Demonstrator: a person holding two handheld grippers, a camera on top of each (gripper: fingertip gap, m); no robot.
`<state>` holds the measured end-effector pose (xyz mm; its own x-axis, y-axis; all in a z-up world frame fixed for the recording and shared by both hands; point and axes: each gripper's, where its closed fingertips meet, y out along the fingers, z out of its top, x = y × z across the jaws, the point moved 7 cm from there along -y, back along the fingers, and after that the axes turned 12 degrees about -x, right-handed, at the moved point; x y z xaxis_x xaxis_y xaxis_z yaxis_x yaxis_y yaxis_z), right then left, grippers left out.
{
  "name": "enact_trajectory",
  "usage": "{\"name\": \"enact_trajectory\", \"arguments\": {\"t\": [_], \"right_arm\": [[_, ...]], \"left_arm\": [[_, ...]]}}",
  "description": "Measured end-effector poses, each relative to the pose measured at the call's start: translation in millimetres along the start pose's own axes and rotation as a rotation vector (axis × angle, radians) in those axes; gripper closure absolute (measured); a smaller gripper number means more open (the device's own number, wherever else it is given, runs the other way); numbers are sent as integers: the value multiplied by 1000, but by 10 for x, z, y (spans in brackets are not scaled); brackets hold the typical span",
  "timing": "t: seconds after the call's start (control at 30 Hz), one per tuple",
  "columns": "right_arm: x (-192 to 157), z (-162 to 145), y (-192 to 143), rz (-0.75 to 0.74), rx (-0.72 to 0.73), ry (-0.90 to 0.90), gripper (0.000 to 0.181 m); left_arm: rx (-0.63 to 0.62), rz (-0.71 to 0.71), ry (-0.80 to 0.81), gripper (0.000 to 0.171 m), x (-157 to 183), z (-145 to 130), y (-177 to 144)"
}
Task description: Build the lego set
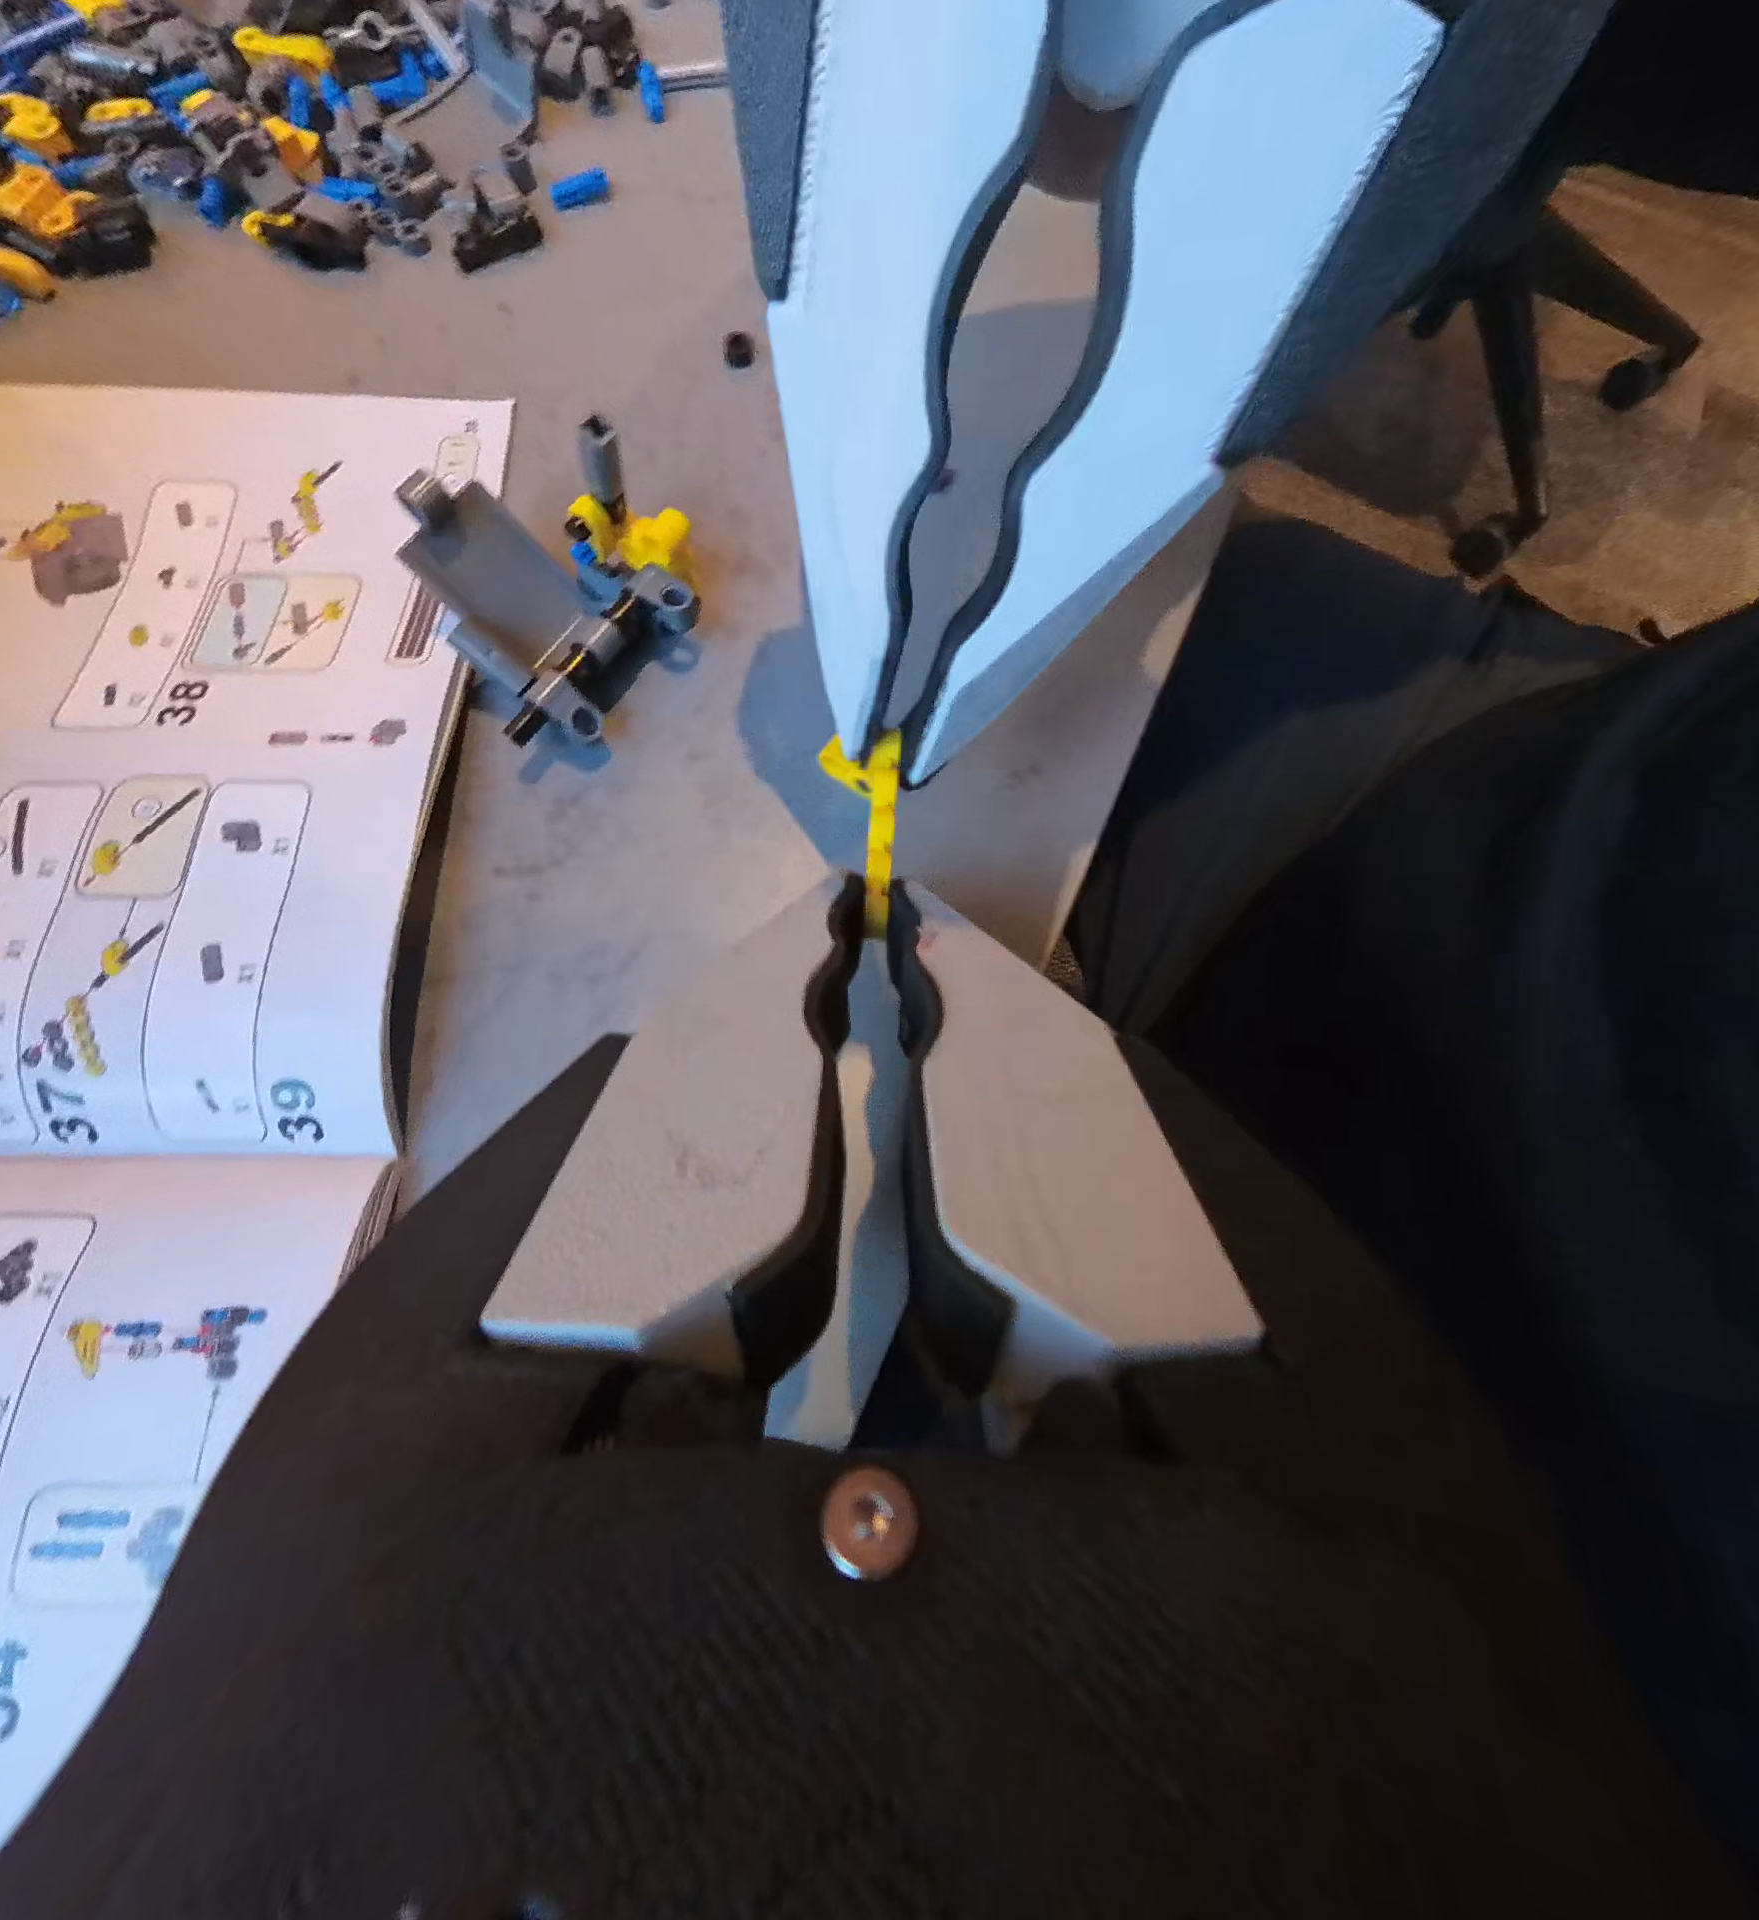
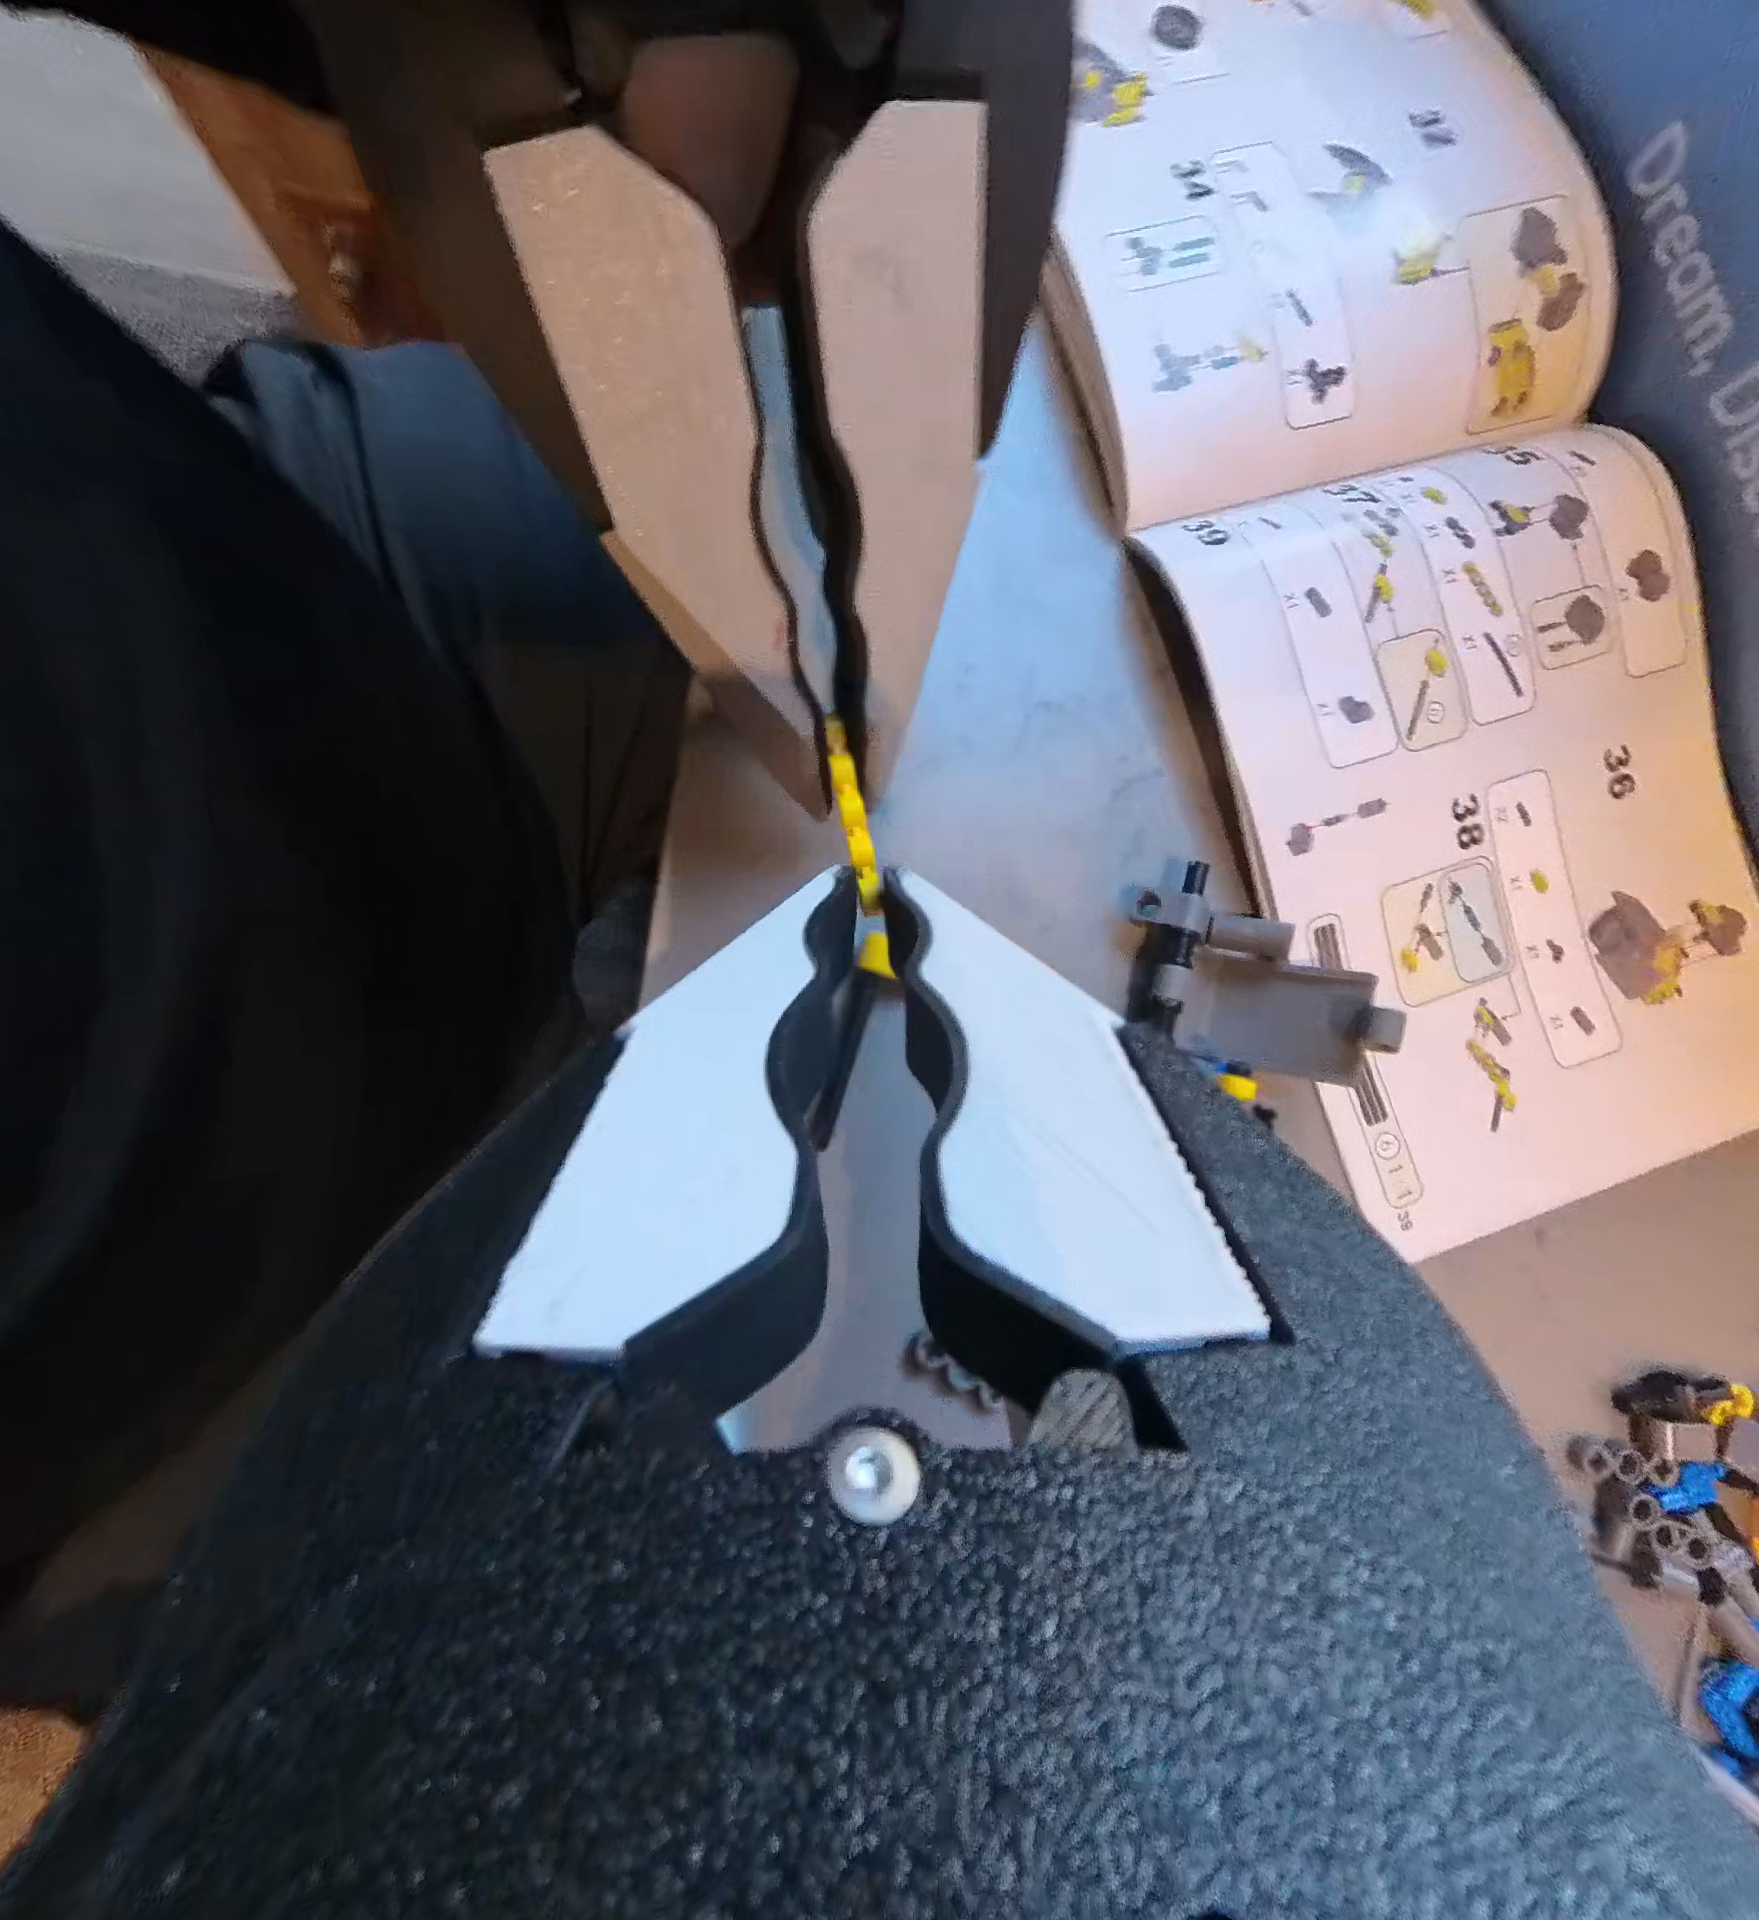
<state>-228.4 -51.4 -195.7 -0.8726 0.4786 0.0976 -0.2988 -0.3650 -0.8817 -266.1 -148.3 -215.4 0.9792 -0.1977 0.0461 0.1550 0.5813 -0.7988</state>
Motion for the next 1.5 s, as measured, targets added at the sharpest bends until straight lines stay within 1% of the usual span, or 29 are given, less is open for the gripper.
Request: {"name": "enact_trajectory", "arguments": {"t": [0.07, 0.13, 0.2, 0.23, 0.3, 0.37, 0.47, 0.5, 0.7, 0.9, 1.03, 1.17, 1.5], "right_arm": [[84, -10, 24, -37, 16, 83, 174], [118, -93, 2, -67, 10, 162, 170], [73, -208, -29, -42, 21, 241, 170], [43, -275, -32, -31, 15, 277, 167], [-16, -398, -20, -45, -16, 314, 166], [-84, -445, -7, -44, -17, 321, 165], [-86, -446, 43, -70, -13, 314, 166], [-93, -429, 56, -60, -6, 306, 172], [-130, -458, 46, -89, 5, 271, 176], [-138, -500, 25, -72, 9, 330, 177], [-152, -503, 22, -85, 7, 366, 177], [-165, -473, 34, -98, 2, 414, 177], [-160, -472, 14, -132, -11, 413, 177]], "left_arm": [[-10, 9, -68, 169, -67, -34, 8], [-54, 31, -147, 169, -164, -100, 24], [-53, 33, -202, 170, -203, -118, 6], [-60, 27, -220, 169, -198, -117, 2], [-74, 31, -230, 169, -168, -100, 8], [-91, 48, -227, 169, -144, -73, 21], [-103, 18, -243, 168, -98, -12, 63], [-101, 6, -256, 167, -93, 5, 74], [-113, 17, -302, 169, -78, 15, 76], [-121, -7, -323, 158, -15, 22, 59], [-125, -7, -305, 160, -15, 20, 61], [-131, -52, -302, 159, -6, 51, 80], [-98, -73, -304, 159, -36, -18, 43]]}}
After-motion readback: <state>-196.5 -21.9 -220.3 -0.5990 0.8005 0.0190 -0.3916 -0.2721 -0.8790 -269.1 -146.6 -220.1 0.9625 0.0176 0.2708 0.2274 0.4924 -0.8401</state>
